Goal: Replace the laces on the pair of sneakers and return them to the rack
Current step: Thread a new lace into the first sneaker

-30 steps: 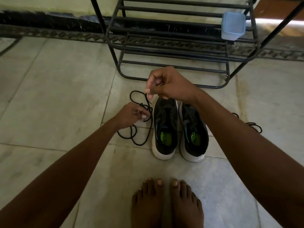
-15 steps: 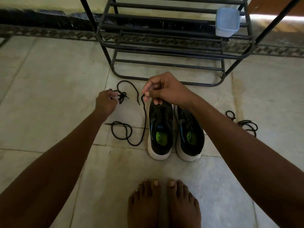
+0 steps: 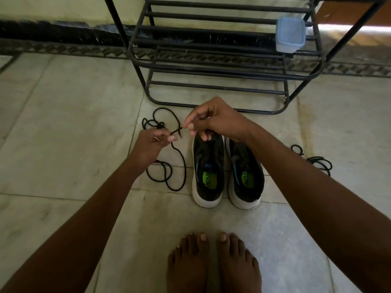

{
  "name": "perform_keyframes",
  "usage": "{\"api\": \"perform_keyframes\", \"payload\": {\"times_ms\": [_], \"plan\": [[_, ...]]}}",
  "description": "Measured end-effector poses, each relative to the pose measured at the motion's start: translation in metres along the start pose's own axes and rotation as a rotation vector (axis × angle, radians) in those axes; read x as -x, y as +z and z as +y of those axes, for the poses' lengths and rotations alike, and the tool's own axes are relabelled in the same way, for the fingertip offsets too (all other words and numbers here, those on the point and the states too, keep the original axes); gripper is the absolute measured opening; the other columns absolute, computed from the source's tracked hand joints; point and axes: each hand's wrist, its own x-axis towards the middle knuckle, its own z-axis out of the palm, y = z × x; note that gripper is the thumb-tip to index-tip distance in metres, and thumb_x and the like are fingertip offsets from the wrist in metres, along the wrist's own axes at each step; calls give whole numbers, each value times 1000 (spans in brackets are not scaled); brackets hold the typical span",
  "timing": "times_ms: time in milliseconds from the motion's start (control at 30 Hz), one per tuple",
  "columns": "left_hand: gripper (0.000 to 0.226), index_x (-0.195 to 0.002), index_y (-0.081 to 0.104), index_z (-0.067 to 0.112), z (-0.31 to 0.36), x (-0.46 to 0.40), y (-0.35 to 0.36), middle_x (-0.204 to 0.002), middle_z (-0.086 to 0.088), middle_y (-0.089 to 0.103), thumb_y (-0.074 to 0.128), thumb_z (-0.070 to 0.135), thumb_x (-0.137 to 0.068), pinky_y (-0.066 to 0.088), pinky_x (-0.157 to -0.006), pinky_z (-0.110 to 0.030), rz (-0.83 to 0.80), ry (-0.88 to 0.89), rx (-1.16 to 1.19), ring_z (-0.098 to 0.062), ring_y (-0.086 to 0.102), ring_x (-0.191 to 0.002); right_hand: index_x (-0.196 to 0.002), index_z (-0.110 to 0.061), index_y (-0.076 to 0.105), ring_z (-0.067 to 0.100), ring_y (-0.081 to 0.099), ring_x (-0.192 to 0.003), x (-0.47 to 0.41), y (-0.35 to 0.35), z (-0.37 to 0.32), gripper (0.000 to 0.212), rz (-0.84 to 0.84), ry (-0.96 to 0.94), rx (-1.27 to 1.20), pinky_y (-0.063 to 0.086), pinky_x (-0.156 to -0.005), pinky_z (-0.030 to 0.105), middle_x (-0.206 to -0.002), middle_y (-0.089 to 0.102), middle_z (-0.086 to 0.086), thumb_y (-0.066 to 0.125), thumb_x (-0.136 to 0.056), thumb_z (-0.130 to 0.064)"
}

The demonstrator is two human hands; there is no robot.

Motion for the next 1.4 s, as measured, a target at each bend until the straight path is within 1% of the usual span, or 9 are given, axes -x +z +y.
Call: {"api": "perform_keyframes", "payload": {"times_ms": [133, 233, 367, 567, 667, 767, 867, 1133, 1400], "plan": [[19, -99, 78, 5, -33, 7, -23, -102, -15, 75, 75, -7, -85, 50, -75, -9, 30, -8, -238, -13, 70, -88, -110, 4, 72, 30, 73, -74, 0, 5, -2, 17, -35, 45, -112, 59, -63, 29, -95, 76, 21, 61, -97, -1], [45, -92, 69, 17, -67, 26, -43, -106, -13, 72, 61, -22, -69, 54, -80, -20, 171, -4, -507, -22, 67, -94, -120, 8, 67, 41, 73, -97, -1, 9, -3, 35, -59, 70, -208, 60, -80, 39, -108, 73, 25, 42, -95, 12], [49, -95, 69, 12, -87, 47, -59, -110, -15, 72, 79, -20, -58, 41, -78, -15, 102, -114, -527, -25, 63, -99, -125, 7, 65, 35, 72, -107, -4, 11, -3, 39, -64, 48, -187, 57, -96, 49, -113, 74, 21, 44, -93, 16], [16, -78, 72, 8, -81, 33, -55, -90, -12, 63, 83, -4, -75, 41, -74, -25, 80, -178, -625, -24, 62, -84, -116, 4, 70, 26, 76, -94, -3, 17, -3, 23, 20, 32, -44, 63, -82, 34, -100, 78, 14, 68, -94, -3], [25, -73, 64, 10, -76, 26, -55, -90, -14, 64, 70, -10, -85, 45, -73, -26, 80, -164, -677, -32, 65, -87, -113, 5, 71, 26, 76, -85, -2, 17, 0, 22, 50, 42, -26, 63, -78, 33, -94, 78, 15, 71, -94, -7], [15, -85, 59, 9, -52, 24, -50, -81, -8, 62, 63, -3, -94, 44, -56, -13, 131, -46, -523, -21, 65, -72, -101, 0, 76, 13, 69, -70, -2, 16, 3, 16, 110, -6, 78, 56, -65, 22, -84, 76, 10, 72, -94, -13], [9, -86, 66, 7, -16, 20, -43, -74, -2, 68, 74, 6, -90, 45, -57, -8, 135, 107, -373, -3, 64, -60, -94, -8, 79, 0, 67, -81, -2, 17, 3, 13, 139, -56, 217, 50, -72, 17, -88, 73, -5, 69, -96, -17], [16, -90, 69, 6, 27, 30, -21, -72, -9, 73, 83, 3, -81, 59, -65, -35, 87, 152, -48, -27, 72, -66, -88, -15, 71, 12, 64, -61, -3, 19, 9, 19, -15, -38, 386, 51, -64, 24, -66, 68, 2, 59, -102, -19], [41, -115, 61, 10, 38, 38, -3, -77, -9, 74, 83, 1, -81, 62, -70, -35, 67, 157, 6, -25, 74, -69, -99, -11, 76, -2, 60, -59, 5, 16, 12, 16, -24, -35, 481, 39, -61, 8, -63, 63, -8, 63, -100, -20]]}}
